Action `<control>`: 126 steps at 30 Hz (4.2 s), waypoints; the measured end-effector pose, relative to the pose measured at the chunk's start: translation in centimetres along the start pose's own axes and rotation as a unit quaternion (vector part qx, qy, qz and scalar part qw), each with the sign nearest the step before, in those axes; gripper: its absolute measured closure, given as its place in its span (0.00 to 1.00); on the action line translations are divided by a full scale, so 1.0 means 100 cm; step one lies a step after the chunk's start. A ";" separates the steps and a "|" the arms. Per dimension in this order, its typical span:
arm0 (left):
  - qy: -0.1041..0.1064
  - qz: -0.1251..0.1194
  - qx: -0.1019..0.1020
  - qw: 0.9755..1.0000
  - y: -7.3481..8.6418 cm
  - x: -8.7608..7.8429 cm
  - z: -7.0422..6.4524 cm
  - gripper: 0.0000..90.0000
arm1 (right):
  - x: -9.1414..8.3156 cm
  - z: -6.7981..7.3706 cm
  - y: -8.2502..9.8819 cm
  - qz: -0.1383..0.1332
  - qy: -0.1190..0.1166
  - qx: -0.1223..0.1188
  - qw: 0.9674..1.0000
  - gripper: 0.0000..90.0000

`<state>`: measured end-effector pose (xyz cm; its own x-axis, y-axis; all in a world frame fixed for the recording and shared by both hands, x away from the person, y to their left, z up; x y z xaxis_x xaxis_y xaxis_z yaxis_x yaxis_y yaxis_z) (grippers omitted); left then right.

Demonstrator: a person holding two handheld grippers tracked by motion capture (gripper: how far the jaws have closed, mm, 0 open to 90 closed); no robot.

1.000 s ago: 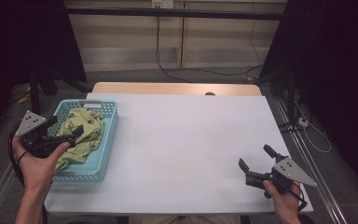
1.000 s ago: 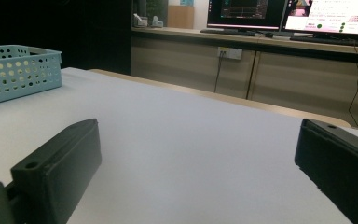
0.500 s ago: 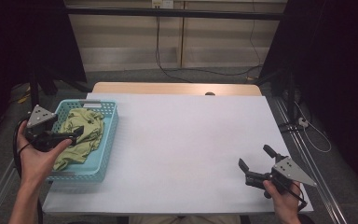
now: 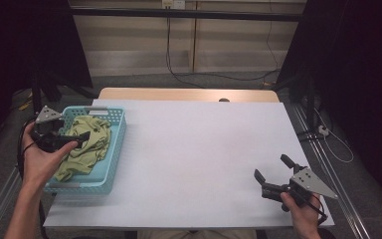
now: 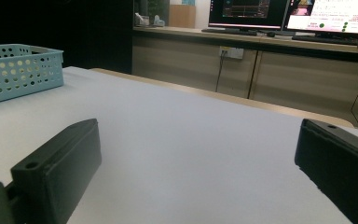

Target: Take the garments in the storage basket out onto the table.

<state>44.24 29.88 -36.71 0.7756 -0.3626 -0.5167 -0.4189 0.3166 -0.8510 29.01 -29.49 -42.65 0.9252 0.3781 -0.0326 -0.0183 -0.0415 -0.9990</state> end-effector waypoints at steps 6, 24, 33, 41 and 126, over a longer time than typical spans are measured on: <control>0.022 0.025 -0.027 0.999 0.003 0.014 0.003 0.05 | 0.000 0.001 0.000 0.000 0.000 0.001 1.000 0.00; 0.014 0.120 -0.056 0.991 0.035 0.060 0.009 0.05 | 0.001 0.001 0.000 0.000 -0.005 0.002 1.000 0.00; 0.027 0.150 -0.051 0.987 0.052 0.073 0.006 0.04 | 0.001 0.001 0.000 0.000 -0.009 0.002 1.000 0.00; 0.030 0.174 -0.022 0.984 0.060 0.083 0.000 0.00 | 0.001 0.001 0.001 0.000 -0.010 0.001 1.000 0.00; -0.027 0.051 -0.098 0.994 0.030 0.013 0.021 0.71 | 0.000 0.002 0.000 -0.002 -0.020 0.003 1.000 0.00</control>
<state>44.99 32.16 -39.75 0.7464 -0.2871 -0.6004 -0.5765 0.1716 -0.7989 28.96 -29.26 -42.65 0.9094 0.4148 -0.0299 -0.0174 -0.0340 -0.9993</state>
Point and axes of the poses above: each handheld gripper's, and its own axes: x roughly forward along the jaws, y roughly out of its underside, z roughly to its left, the point moved 4 cm from there along x, roughly forward along the jaws, and after that the axes turned 6 degrees about -z, right-handed, at the moved point
